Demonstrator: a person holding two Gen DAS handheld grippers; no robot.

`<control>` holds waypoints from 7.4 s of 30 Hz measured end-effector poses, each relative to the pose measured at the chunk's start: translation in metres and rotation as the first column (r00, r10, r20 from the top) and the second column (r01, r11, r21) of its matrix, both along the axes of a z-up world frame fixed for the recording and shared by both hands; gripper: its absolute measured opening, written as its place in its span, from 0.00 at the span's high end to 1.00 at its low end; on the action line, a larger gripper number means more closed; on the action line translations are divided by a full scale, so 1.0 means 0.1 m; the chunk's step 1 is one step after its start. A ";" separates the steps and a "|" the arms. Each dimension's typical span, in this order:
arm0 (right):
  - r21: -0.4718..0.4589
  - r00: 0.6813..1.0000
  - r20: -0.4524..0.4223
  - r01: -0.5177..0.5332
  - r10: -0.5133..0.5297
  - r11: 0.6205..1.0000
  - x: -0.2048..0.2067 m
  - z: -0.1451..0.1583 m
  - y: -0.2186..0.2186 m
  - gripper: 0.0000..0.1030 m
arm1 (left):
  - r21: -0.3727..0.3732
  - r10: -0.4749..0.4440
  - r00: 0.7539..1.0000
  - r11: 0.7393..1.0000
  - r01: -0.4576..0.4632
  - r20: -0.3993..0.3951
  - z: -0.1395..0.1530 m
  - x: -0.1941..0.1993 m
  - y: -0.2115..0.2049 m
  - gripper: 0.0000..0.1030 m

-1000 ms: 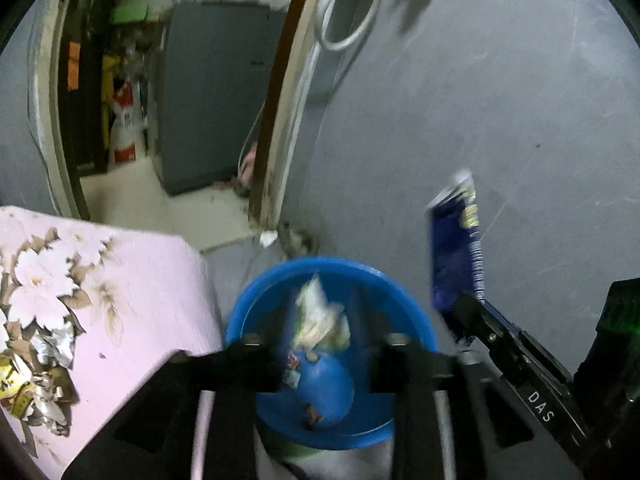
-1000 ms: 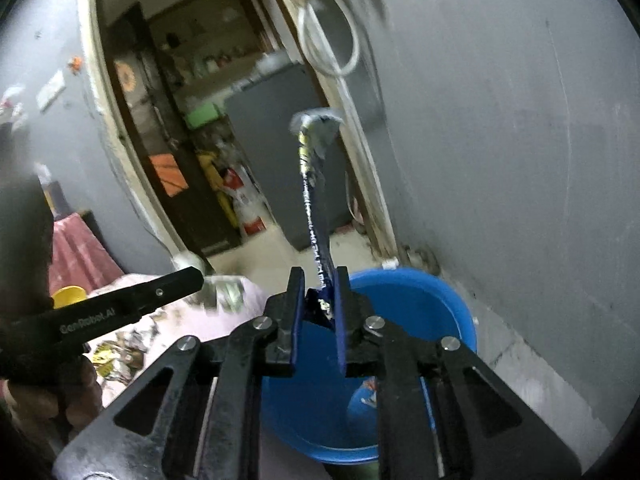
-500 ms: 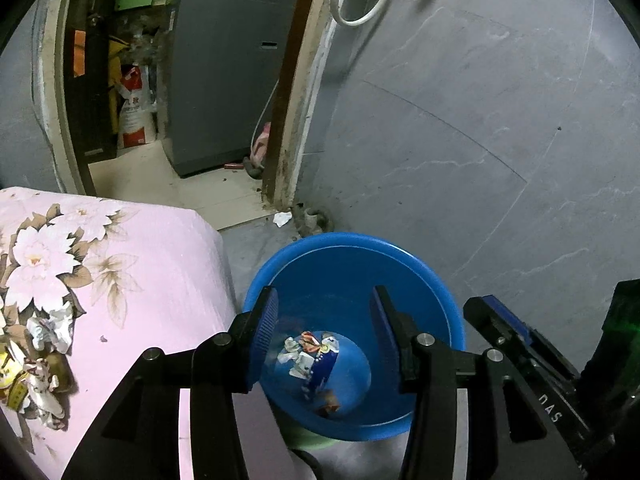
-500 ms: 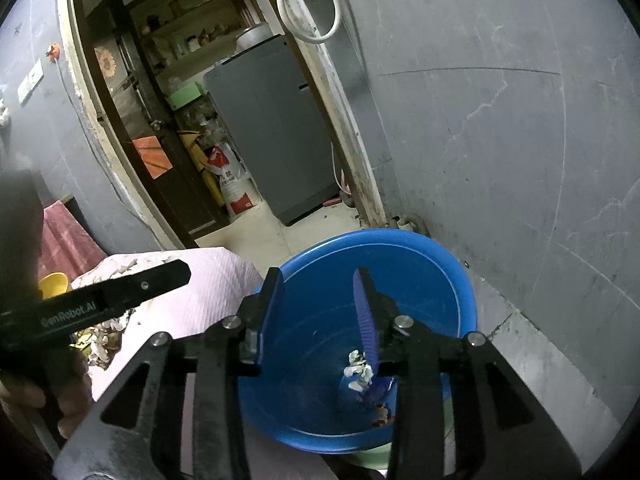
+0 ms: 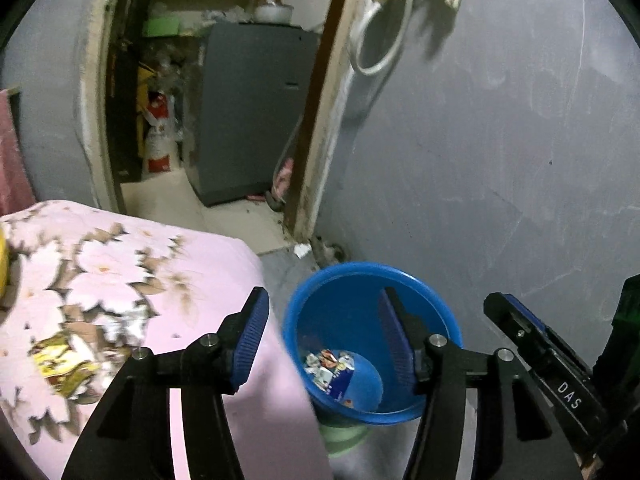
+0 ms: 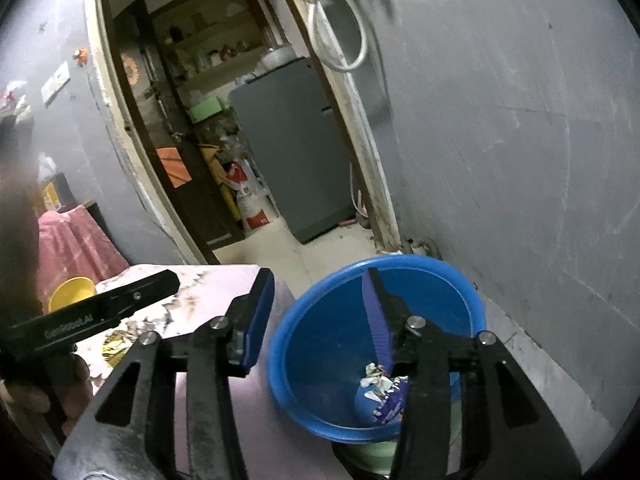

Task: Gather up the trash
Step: 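Bring both tools back over the remaining trash on the table, then lower both open grippers toward the yellow wrapper and silver foil wrapper, then grasp the yellow wrapper with the left gripper while the right gripper grasps the silver foil wrapper, then carry the yellow and silver wrappers in both grippers over the blue bucket, then open both grippers to drop the wrappers into the blue bucket, then bring both tools back over the table toward the last trash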

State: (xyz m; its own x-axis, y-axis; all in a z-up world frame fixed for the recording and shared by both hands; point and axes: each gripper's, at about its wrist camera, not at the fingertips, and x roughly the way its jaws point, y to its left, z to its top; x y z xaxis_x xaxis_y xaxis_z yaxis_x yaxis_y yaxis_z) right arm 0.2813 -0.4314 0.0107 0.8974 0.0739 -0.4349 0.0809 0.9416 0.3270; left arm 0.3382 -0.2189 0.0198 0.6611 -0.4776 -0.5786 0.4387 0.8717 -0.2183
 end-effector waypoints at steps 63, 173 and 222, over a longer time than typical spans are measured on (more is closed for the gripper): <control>-0.266 0.920 0.083 -0.351 0.384 0.898 0.02 0.04 2.43 0.00 | 0.060 0.490 0.850 0.859 -0.509 0.194 -0.14 -0.79 2.44 0.04; -0.159 0.989 0.146 -0.001 0.025 0.987 -0.10 0.14 -0.07 0.51 | -0.066 -0.064 0.998 0.996 0.064 0.000 0.03 0.18 -0.51 0.91; -0.138 0.979 0.183 -0.061 0.086 0.989 -0.29 0.55 0.70 0.00 | -0.085 0.202 0.970 0.978 -0.192 0.134 0.45 -0.43 0.97 0.46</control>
State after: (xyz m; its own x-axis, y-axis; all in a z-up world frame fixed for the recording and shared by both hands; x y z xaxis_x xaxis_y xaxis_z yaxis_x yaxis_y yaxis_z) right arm 0.2525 -0.3612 0.0653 0.9584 0.0960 -0.2689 -0.0410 0.9783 0.2031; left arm 0.2947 -0.1224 0.0643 0.8188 -0.3664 -0.4419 0.2906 0.9285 -0.2312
